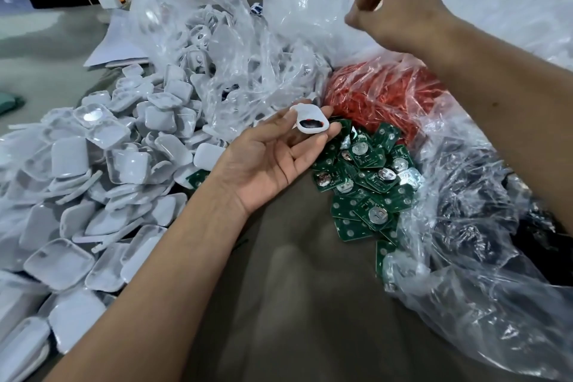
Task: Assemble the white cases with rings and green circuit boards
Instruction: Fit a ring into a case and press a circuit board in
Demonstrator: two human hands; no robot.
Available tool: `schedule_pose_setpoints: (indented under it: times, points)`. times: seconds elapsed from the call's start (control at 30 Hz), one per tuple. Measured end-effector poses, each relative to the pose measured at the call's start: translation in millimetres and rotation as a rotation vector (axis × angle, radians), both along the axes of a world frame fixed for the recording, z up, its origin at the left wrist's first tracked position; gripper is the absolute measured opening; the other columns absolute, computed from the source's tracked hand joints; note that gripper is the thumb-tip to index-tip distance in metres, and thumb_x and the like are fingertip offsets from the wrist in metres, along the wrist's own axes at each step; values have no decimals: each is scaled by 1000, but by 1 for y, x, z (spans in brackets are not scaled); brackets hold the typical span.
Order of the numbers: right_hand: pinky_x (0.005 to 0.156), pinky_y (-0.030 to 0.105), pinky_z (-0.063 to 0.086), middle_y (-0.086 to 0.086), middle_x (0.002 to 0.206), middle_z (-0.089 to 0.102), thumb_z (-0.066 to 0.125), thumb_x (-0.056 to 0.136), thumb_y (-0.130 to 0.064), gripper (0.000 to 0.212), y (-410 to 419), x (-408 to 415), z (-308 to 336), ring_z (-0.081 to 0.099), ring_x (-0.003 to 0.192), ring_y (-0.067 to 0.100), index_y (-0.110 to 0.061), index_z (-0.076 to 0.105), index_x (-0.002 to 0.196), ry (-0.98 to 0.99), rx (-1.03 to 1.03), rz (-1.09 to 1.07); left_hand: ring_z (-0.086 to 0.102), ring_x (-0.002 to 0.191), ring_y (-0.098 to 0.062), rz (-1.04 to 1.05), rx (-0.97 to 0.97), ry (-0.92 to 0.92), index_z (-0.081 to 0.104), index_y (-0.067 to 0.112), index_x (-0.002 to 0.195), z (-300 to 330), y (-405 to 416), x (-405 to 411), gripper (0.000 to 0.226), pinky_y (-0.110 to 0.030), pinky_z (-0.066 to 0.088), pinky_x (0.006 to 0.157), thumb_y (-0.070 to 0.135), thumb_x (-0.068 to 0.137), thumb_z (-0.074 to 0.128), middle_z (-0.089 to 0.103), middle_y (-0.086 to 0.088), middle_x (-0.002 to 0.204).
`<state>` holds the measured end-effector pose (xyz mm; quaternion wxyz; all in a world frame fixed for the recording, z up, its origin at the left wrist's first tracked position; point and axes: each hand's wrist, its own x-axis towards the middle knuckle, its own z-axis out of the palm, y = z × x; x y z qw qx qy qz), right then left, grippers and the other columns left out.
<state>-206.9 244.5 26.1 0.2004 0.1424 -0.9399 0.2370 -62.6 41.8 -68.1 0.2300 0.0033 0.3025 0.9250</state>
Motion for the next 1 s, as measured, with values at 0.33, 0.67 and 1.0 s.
schedule_pose_setpoints:
  times: [0.33,0.67,1.0]
  points:
    - [62,21,49,-6,83,73,73,91,-9,16,-10,57,2,60,68,4,-23,71,83,-92,-803,-4,68,116,-42,-18,-10,62,51,8,136,-7,-2,-2,46,-42,61,87,5,91,62,66,-22,132]
    - [54,21,50,5,80,77,73,92,-7,4,1,133,-68,67,67,14,-10,74,89,-454,-1033,229,70,107,-46,39,10,5,57,6,124,-4,1,1,35,-46,62,86,0,90,60,68,-28,124]
    - [57,21,48,12,84,73,69,93,3,16,1,132,-74,60,71,14,-10,78,92,-481,-1098,346,71,107,-44,-2,-63,29,59,-2,130,-2,0,3,38,-47,61,89,4,93,56,64,-32,128]
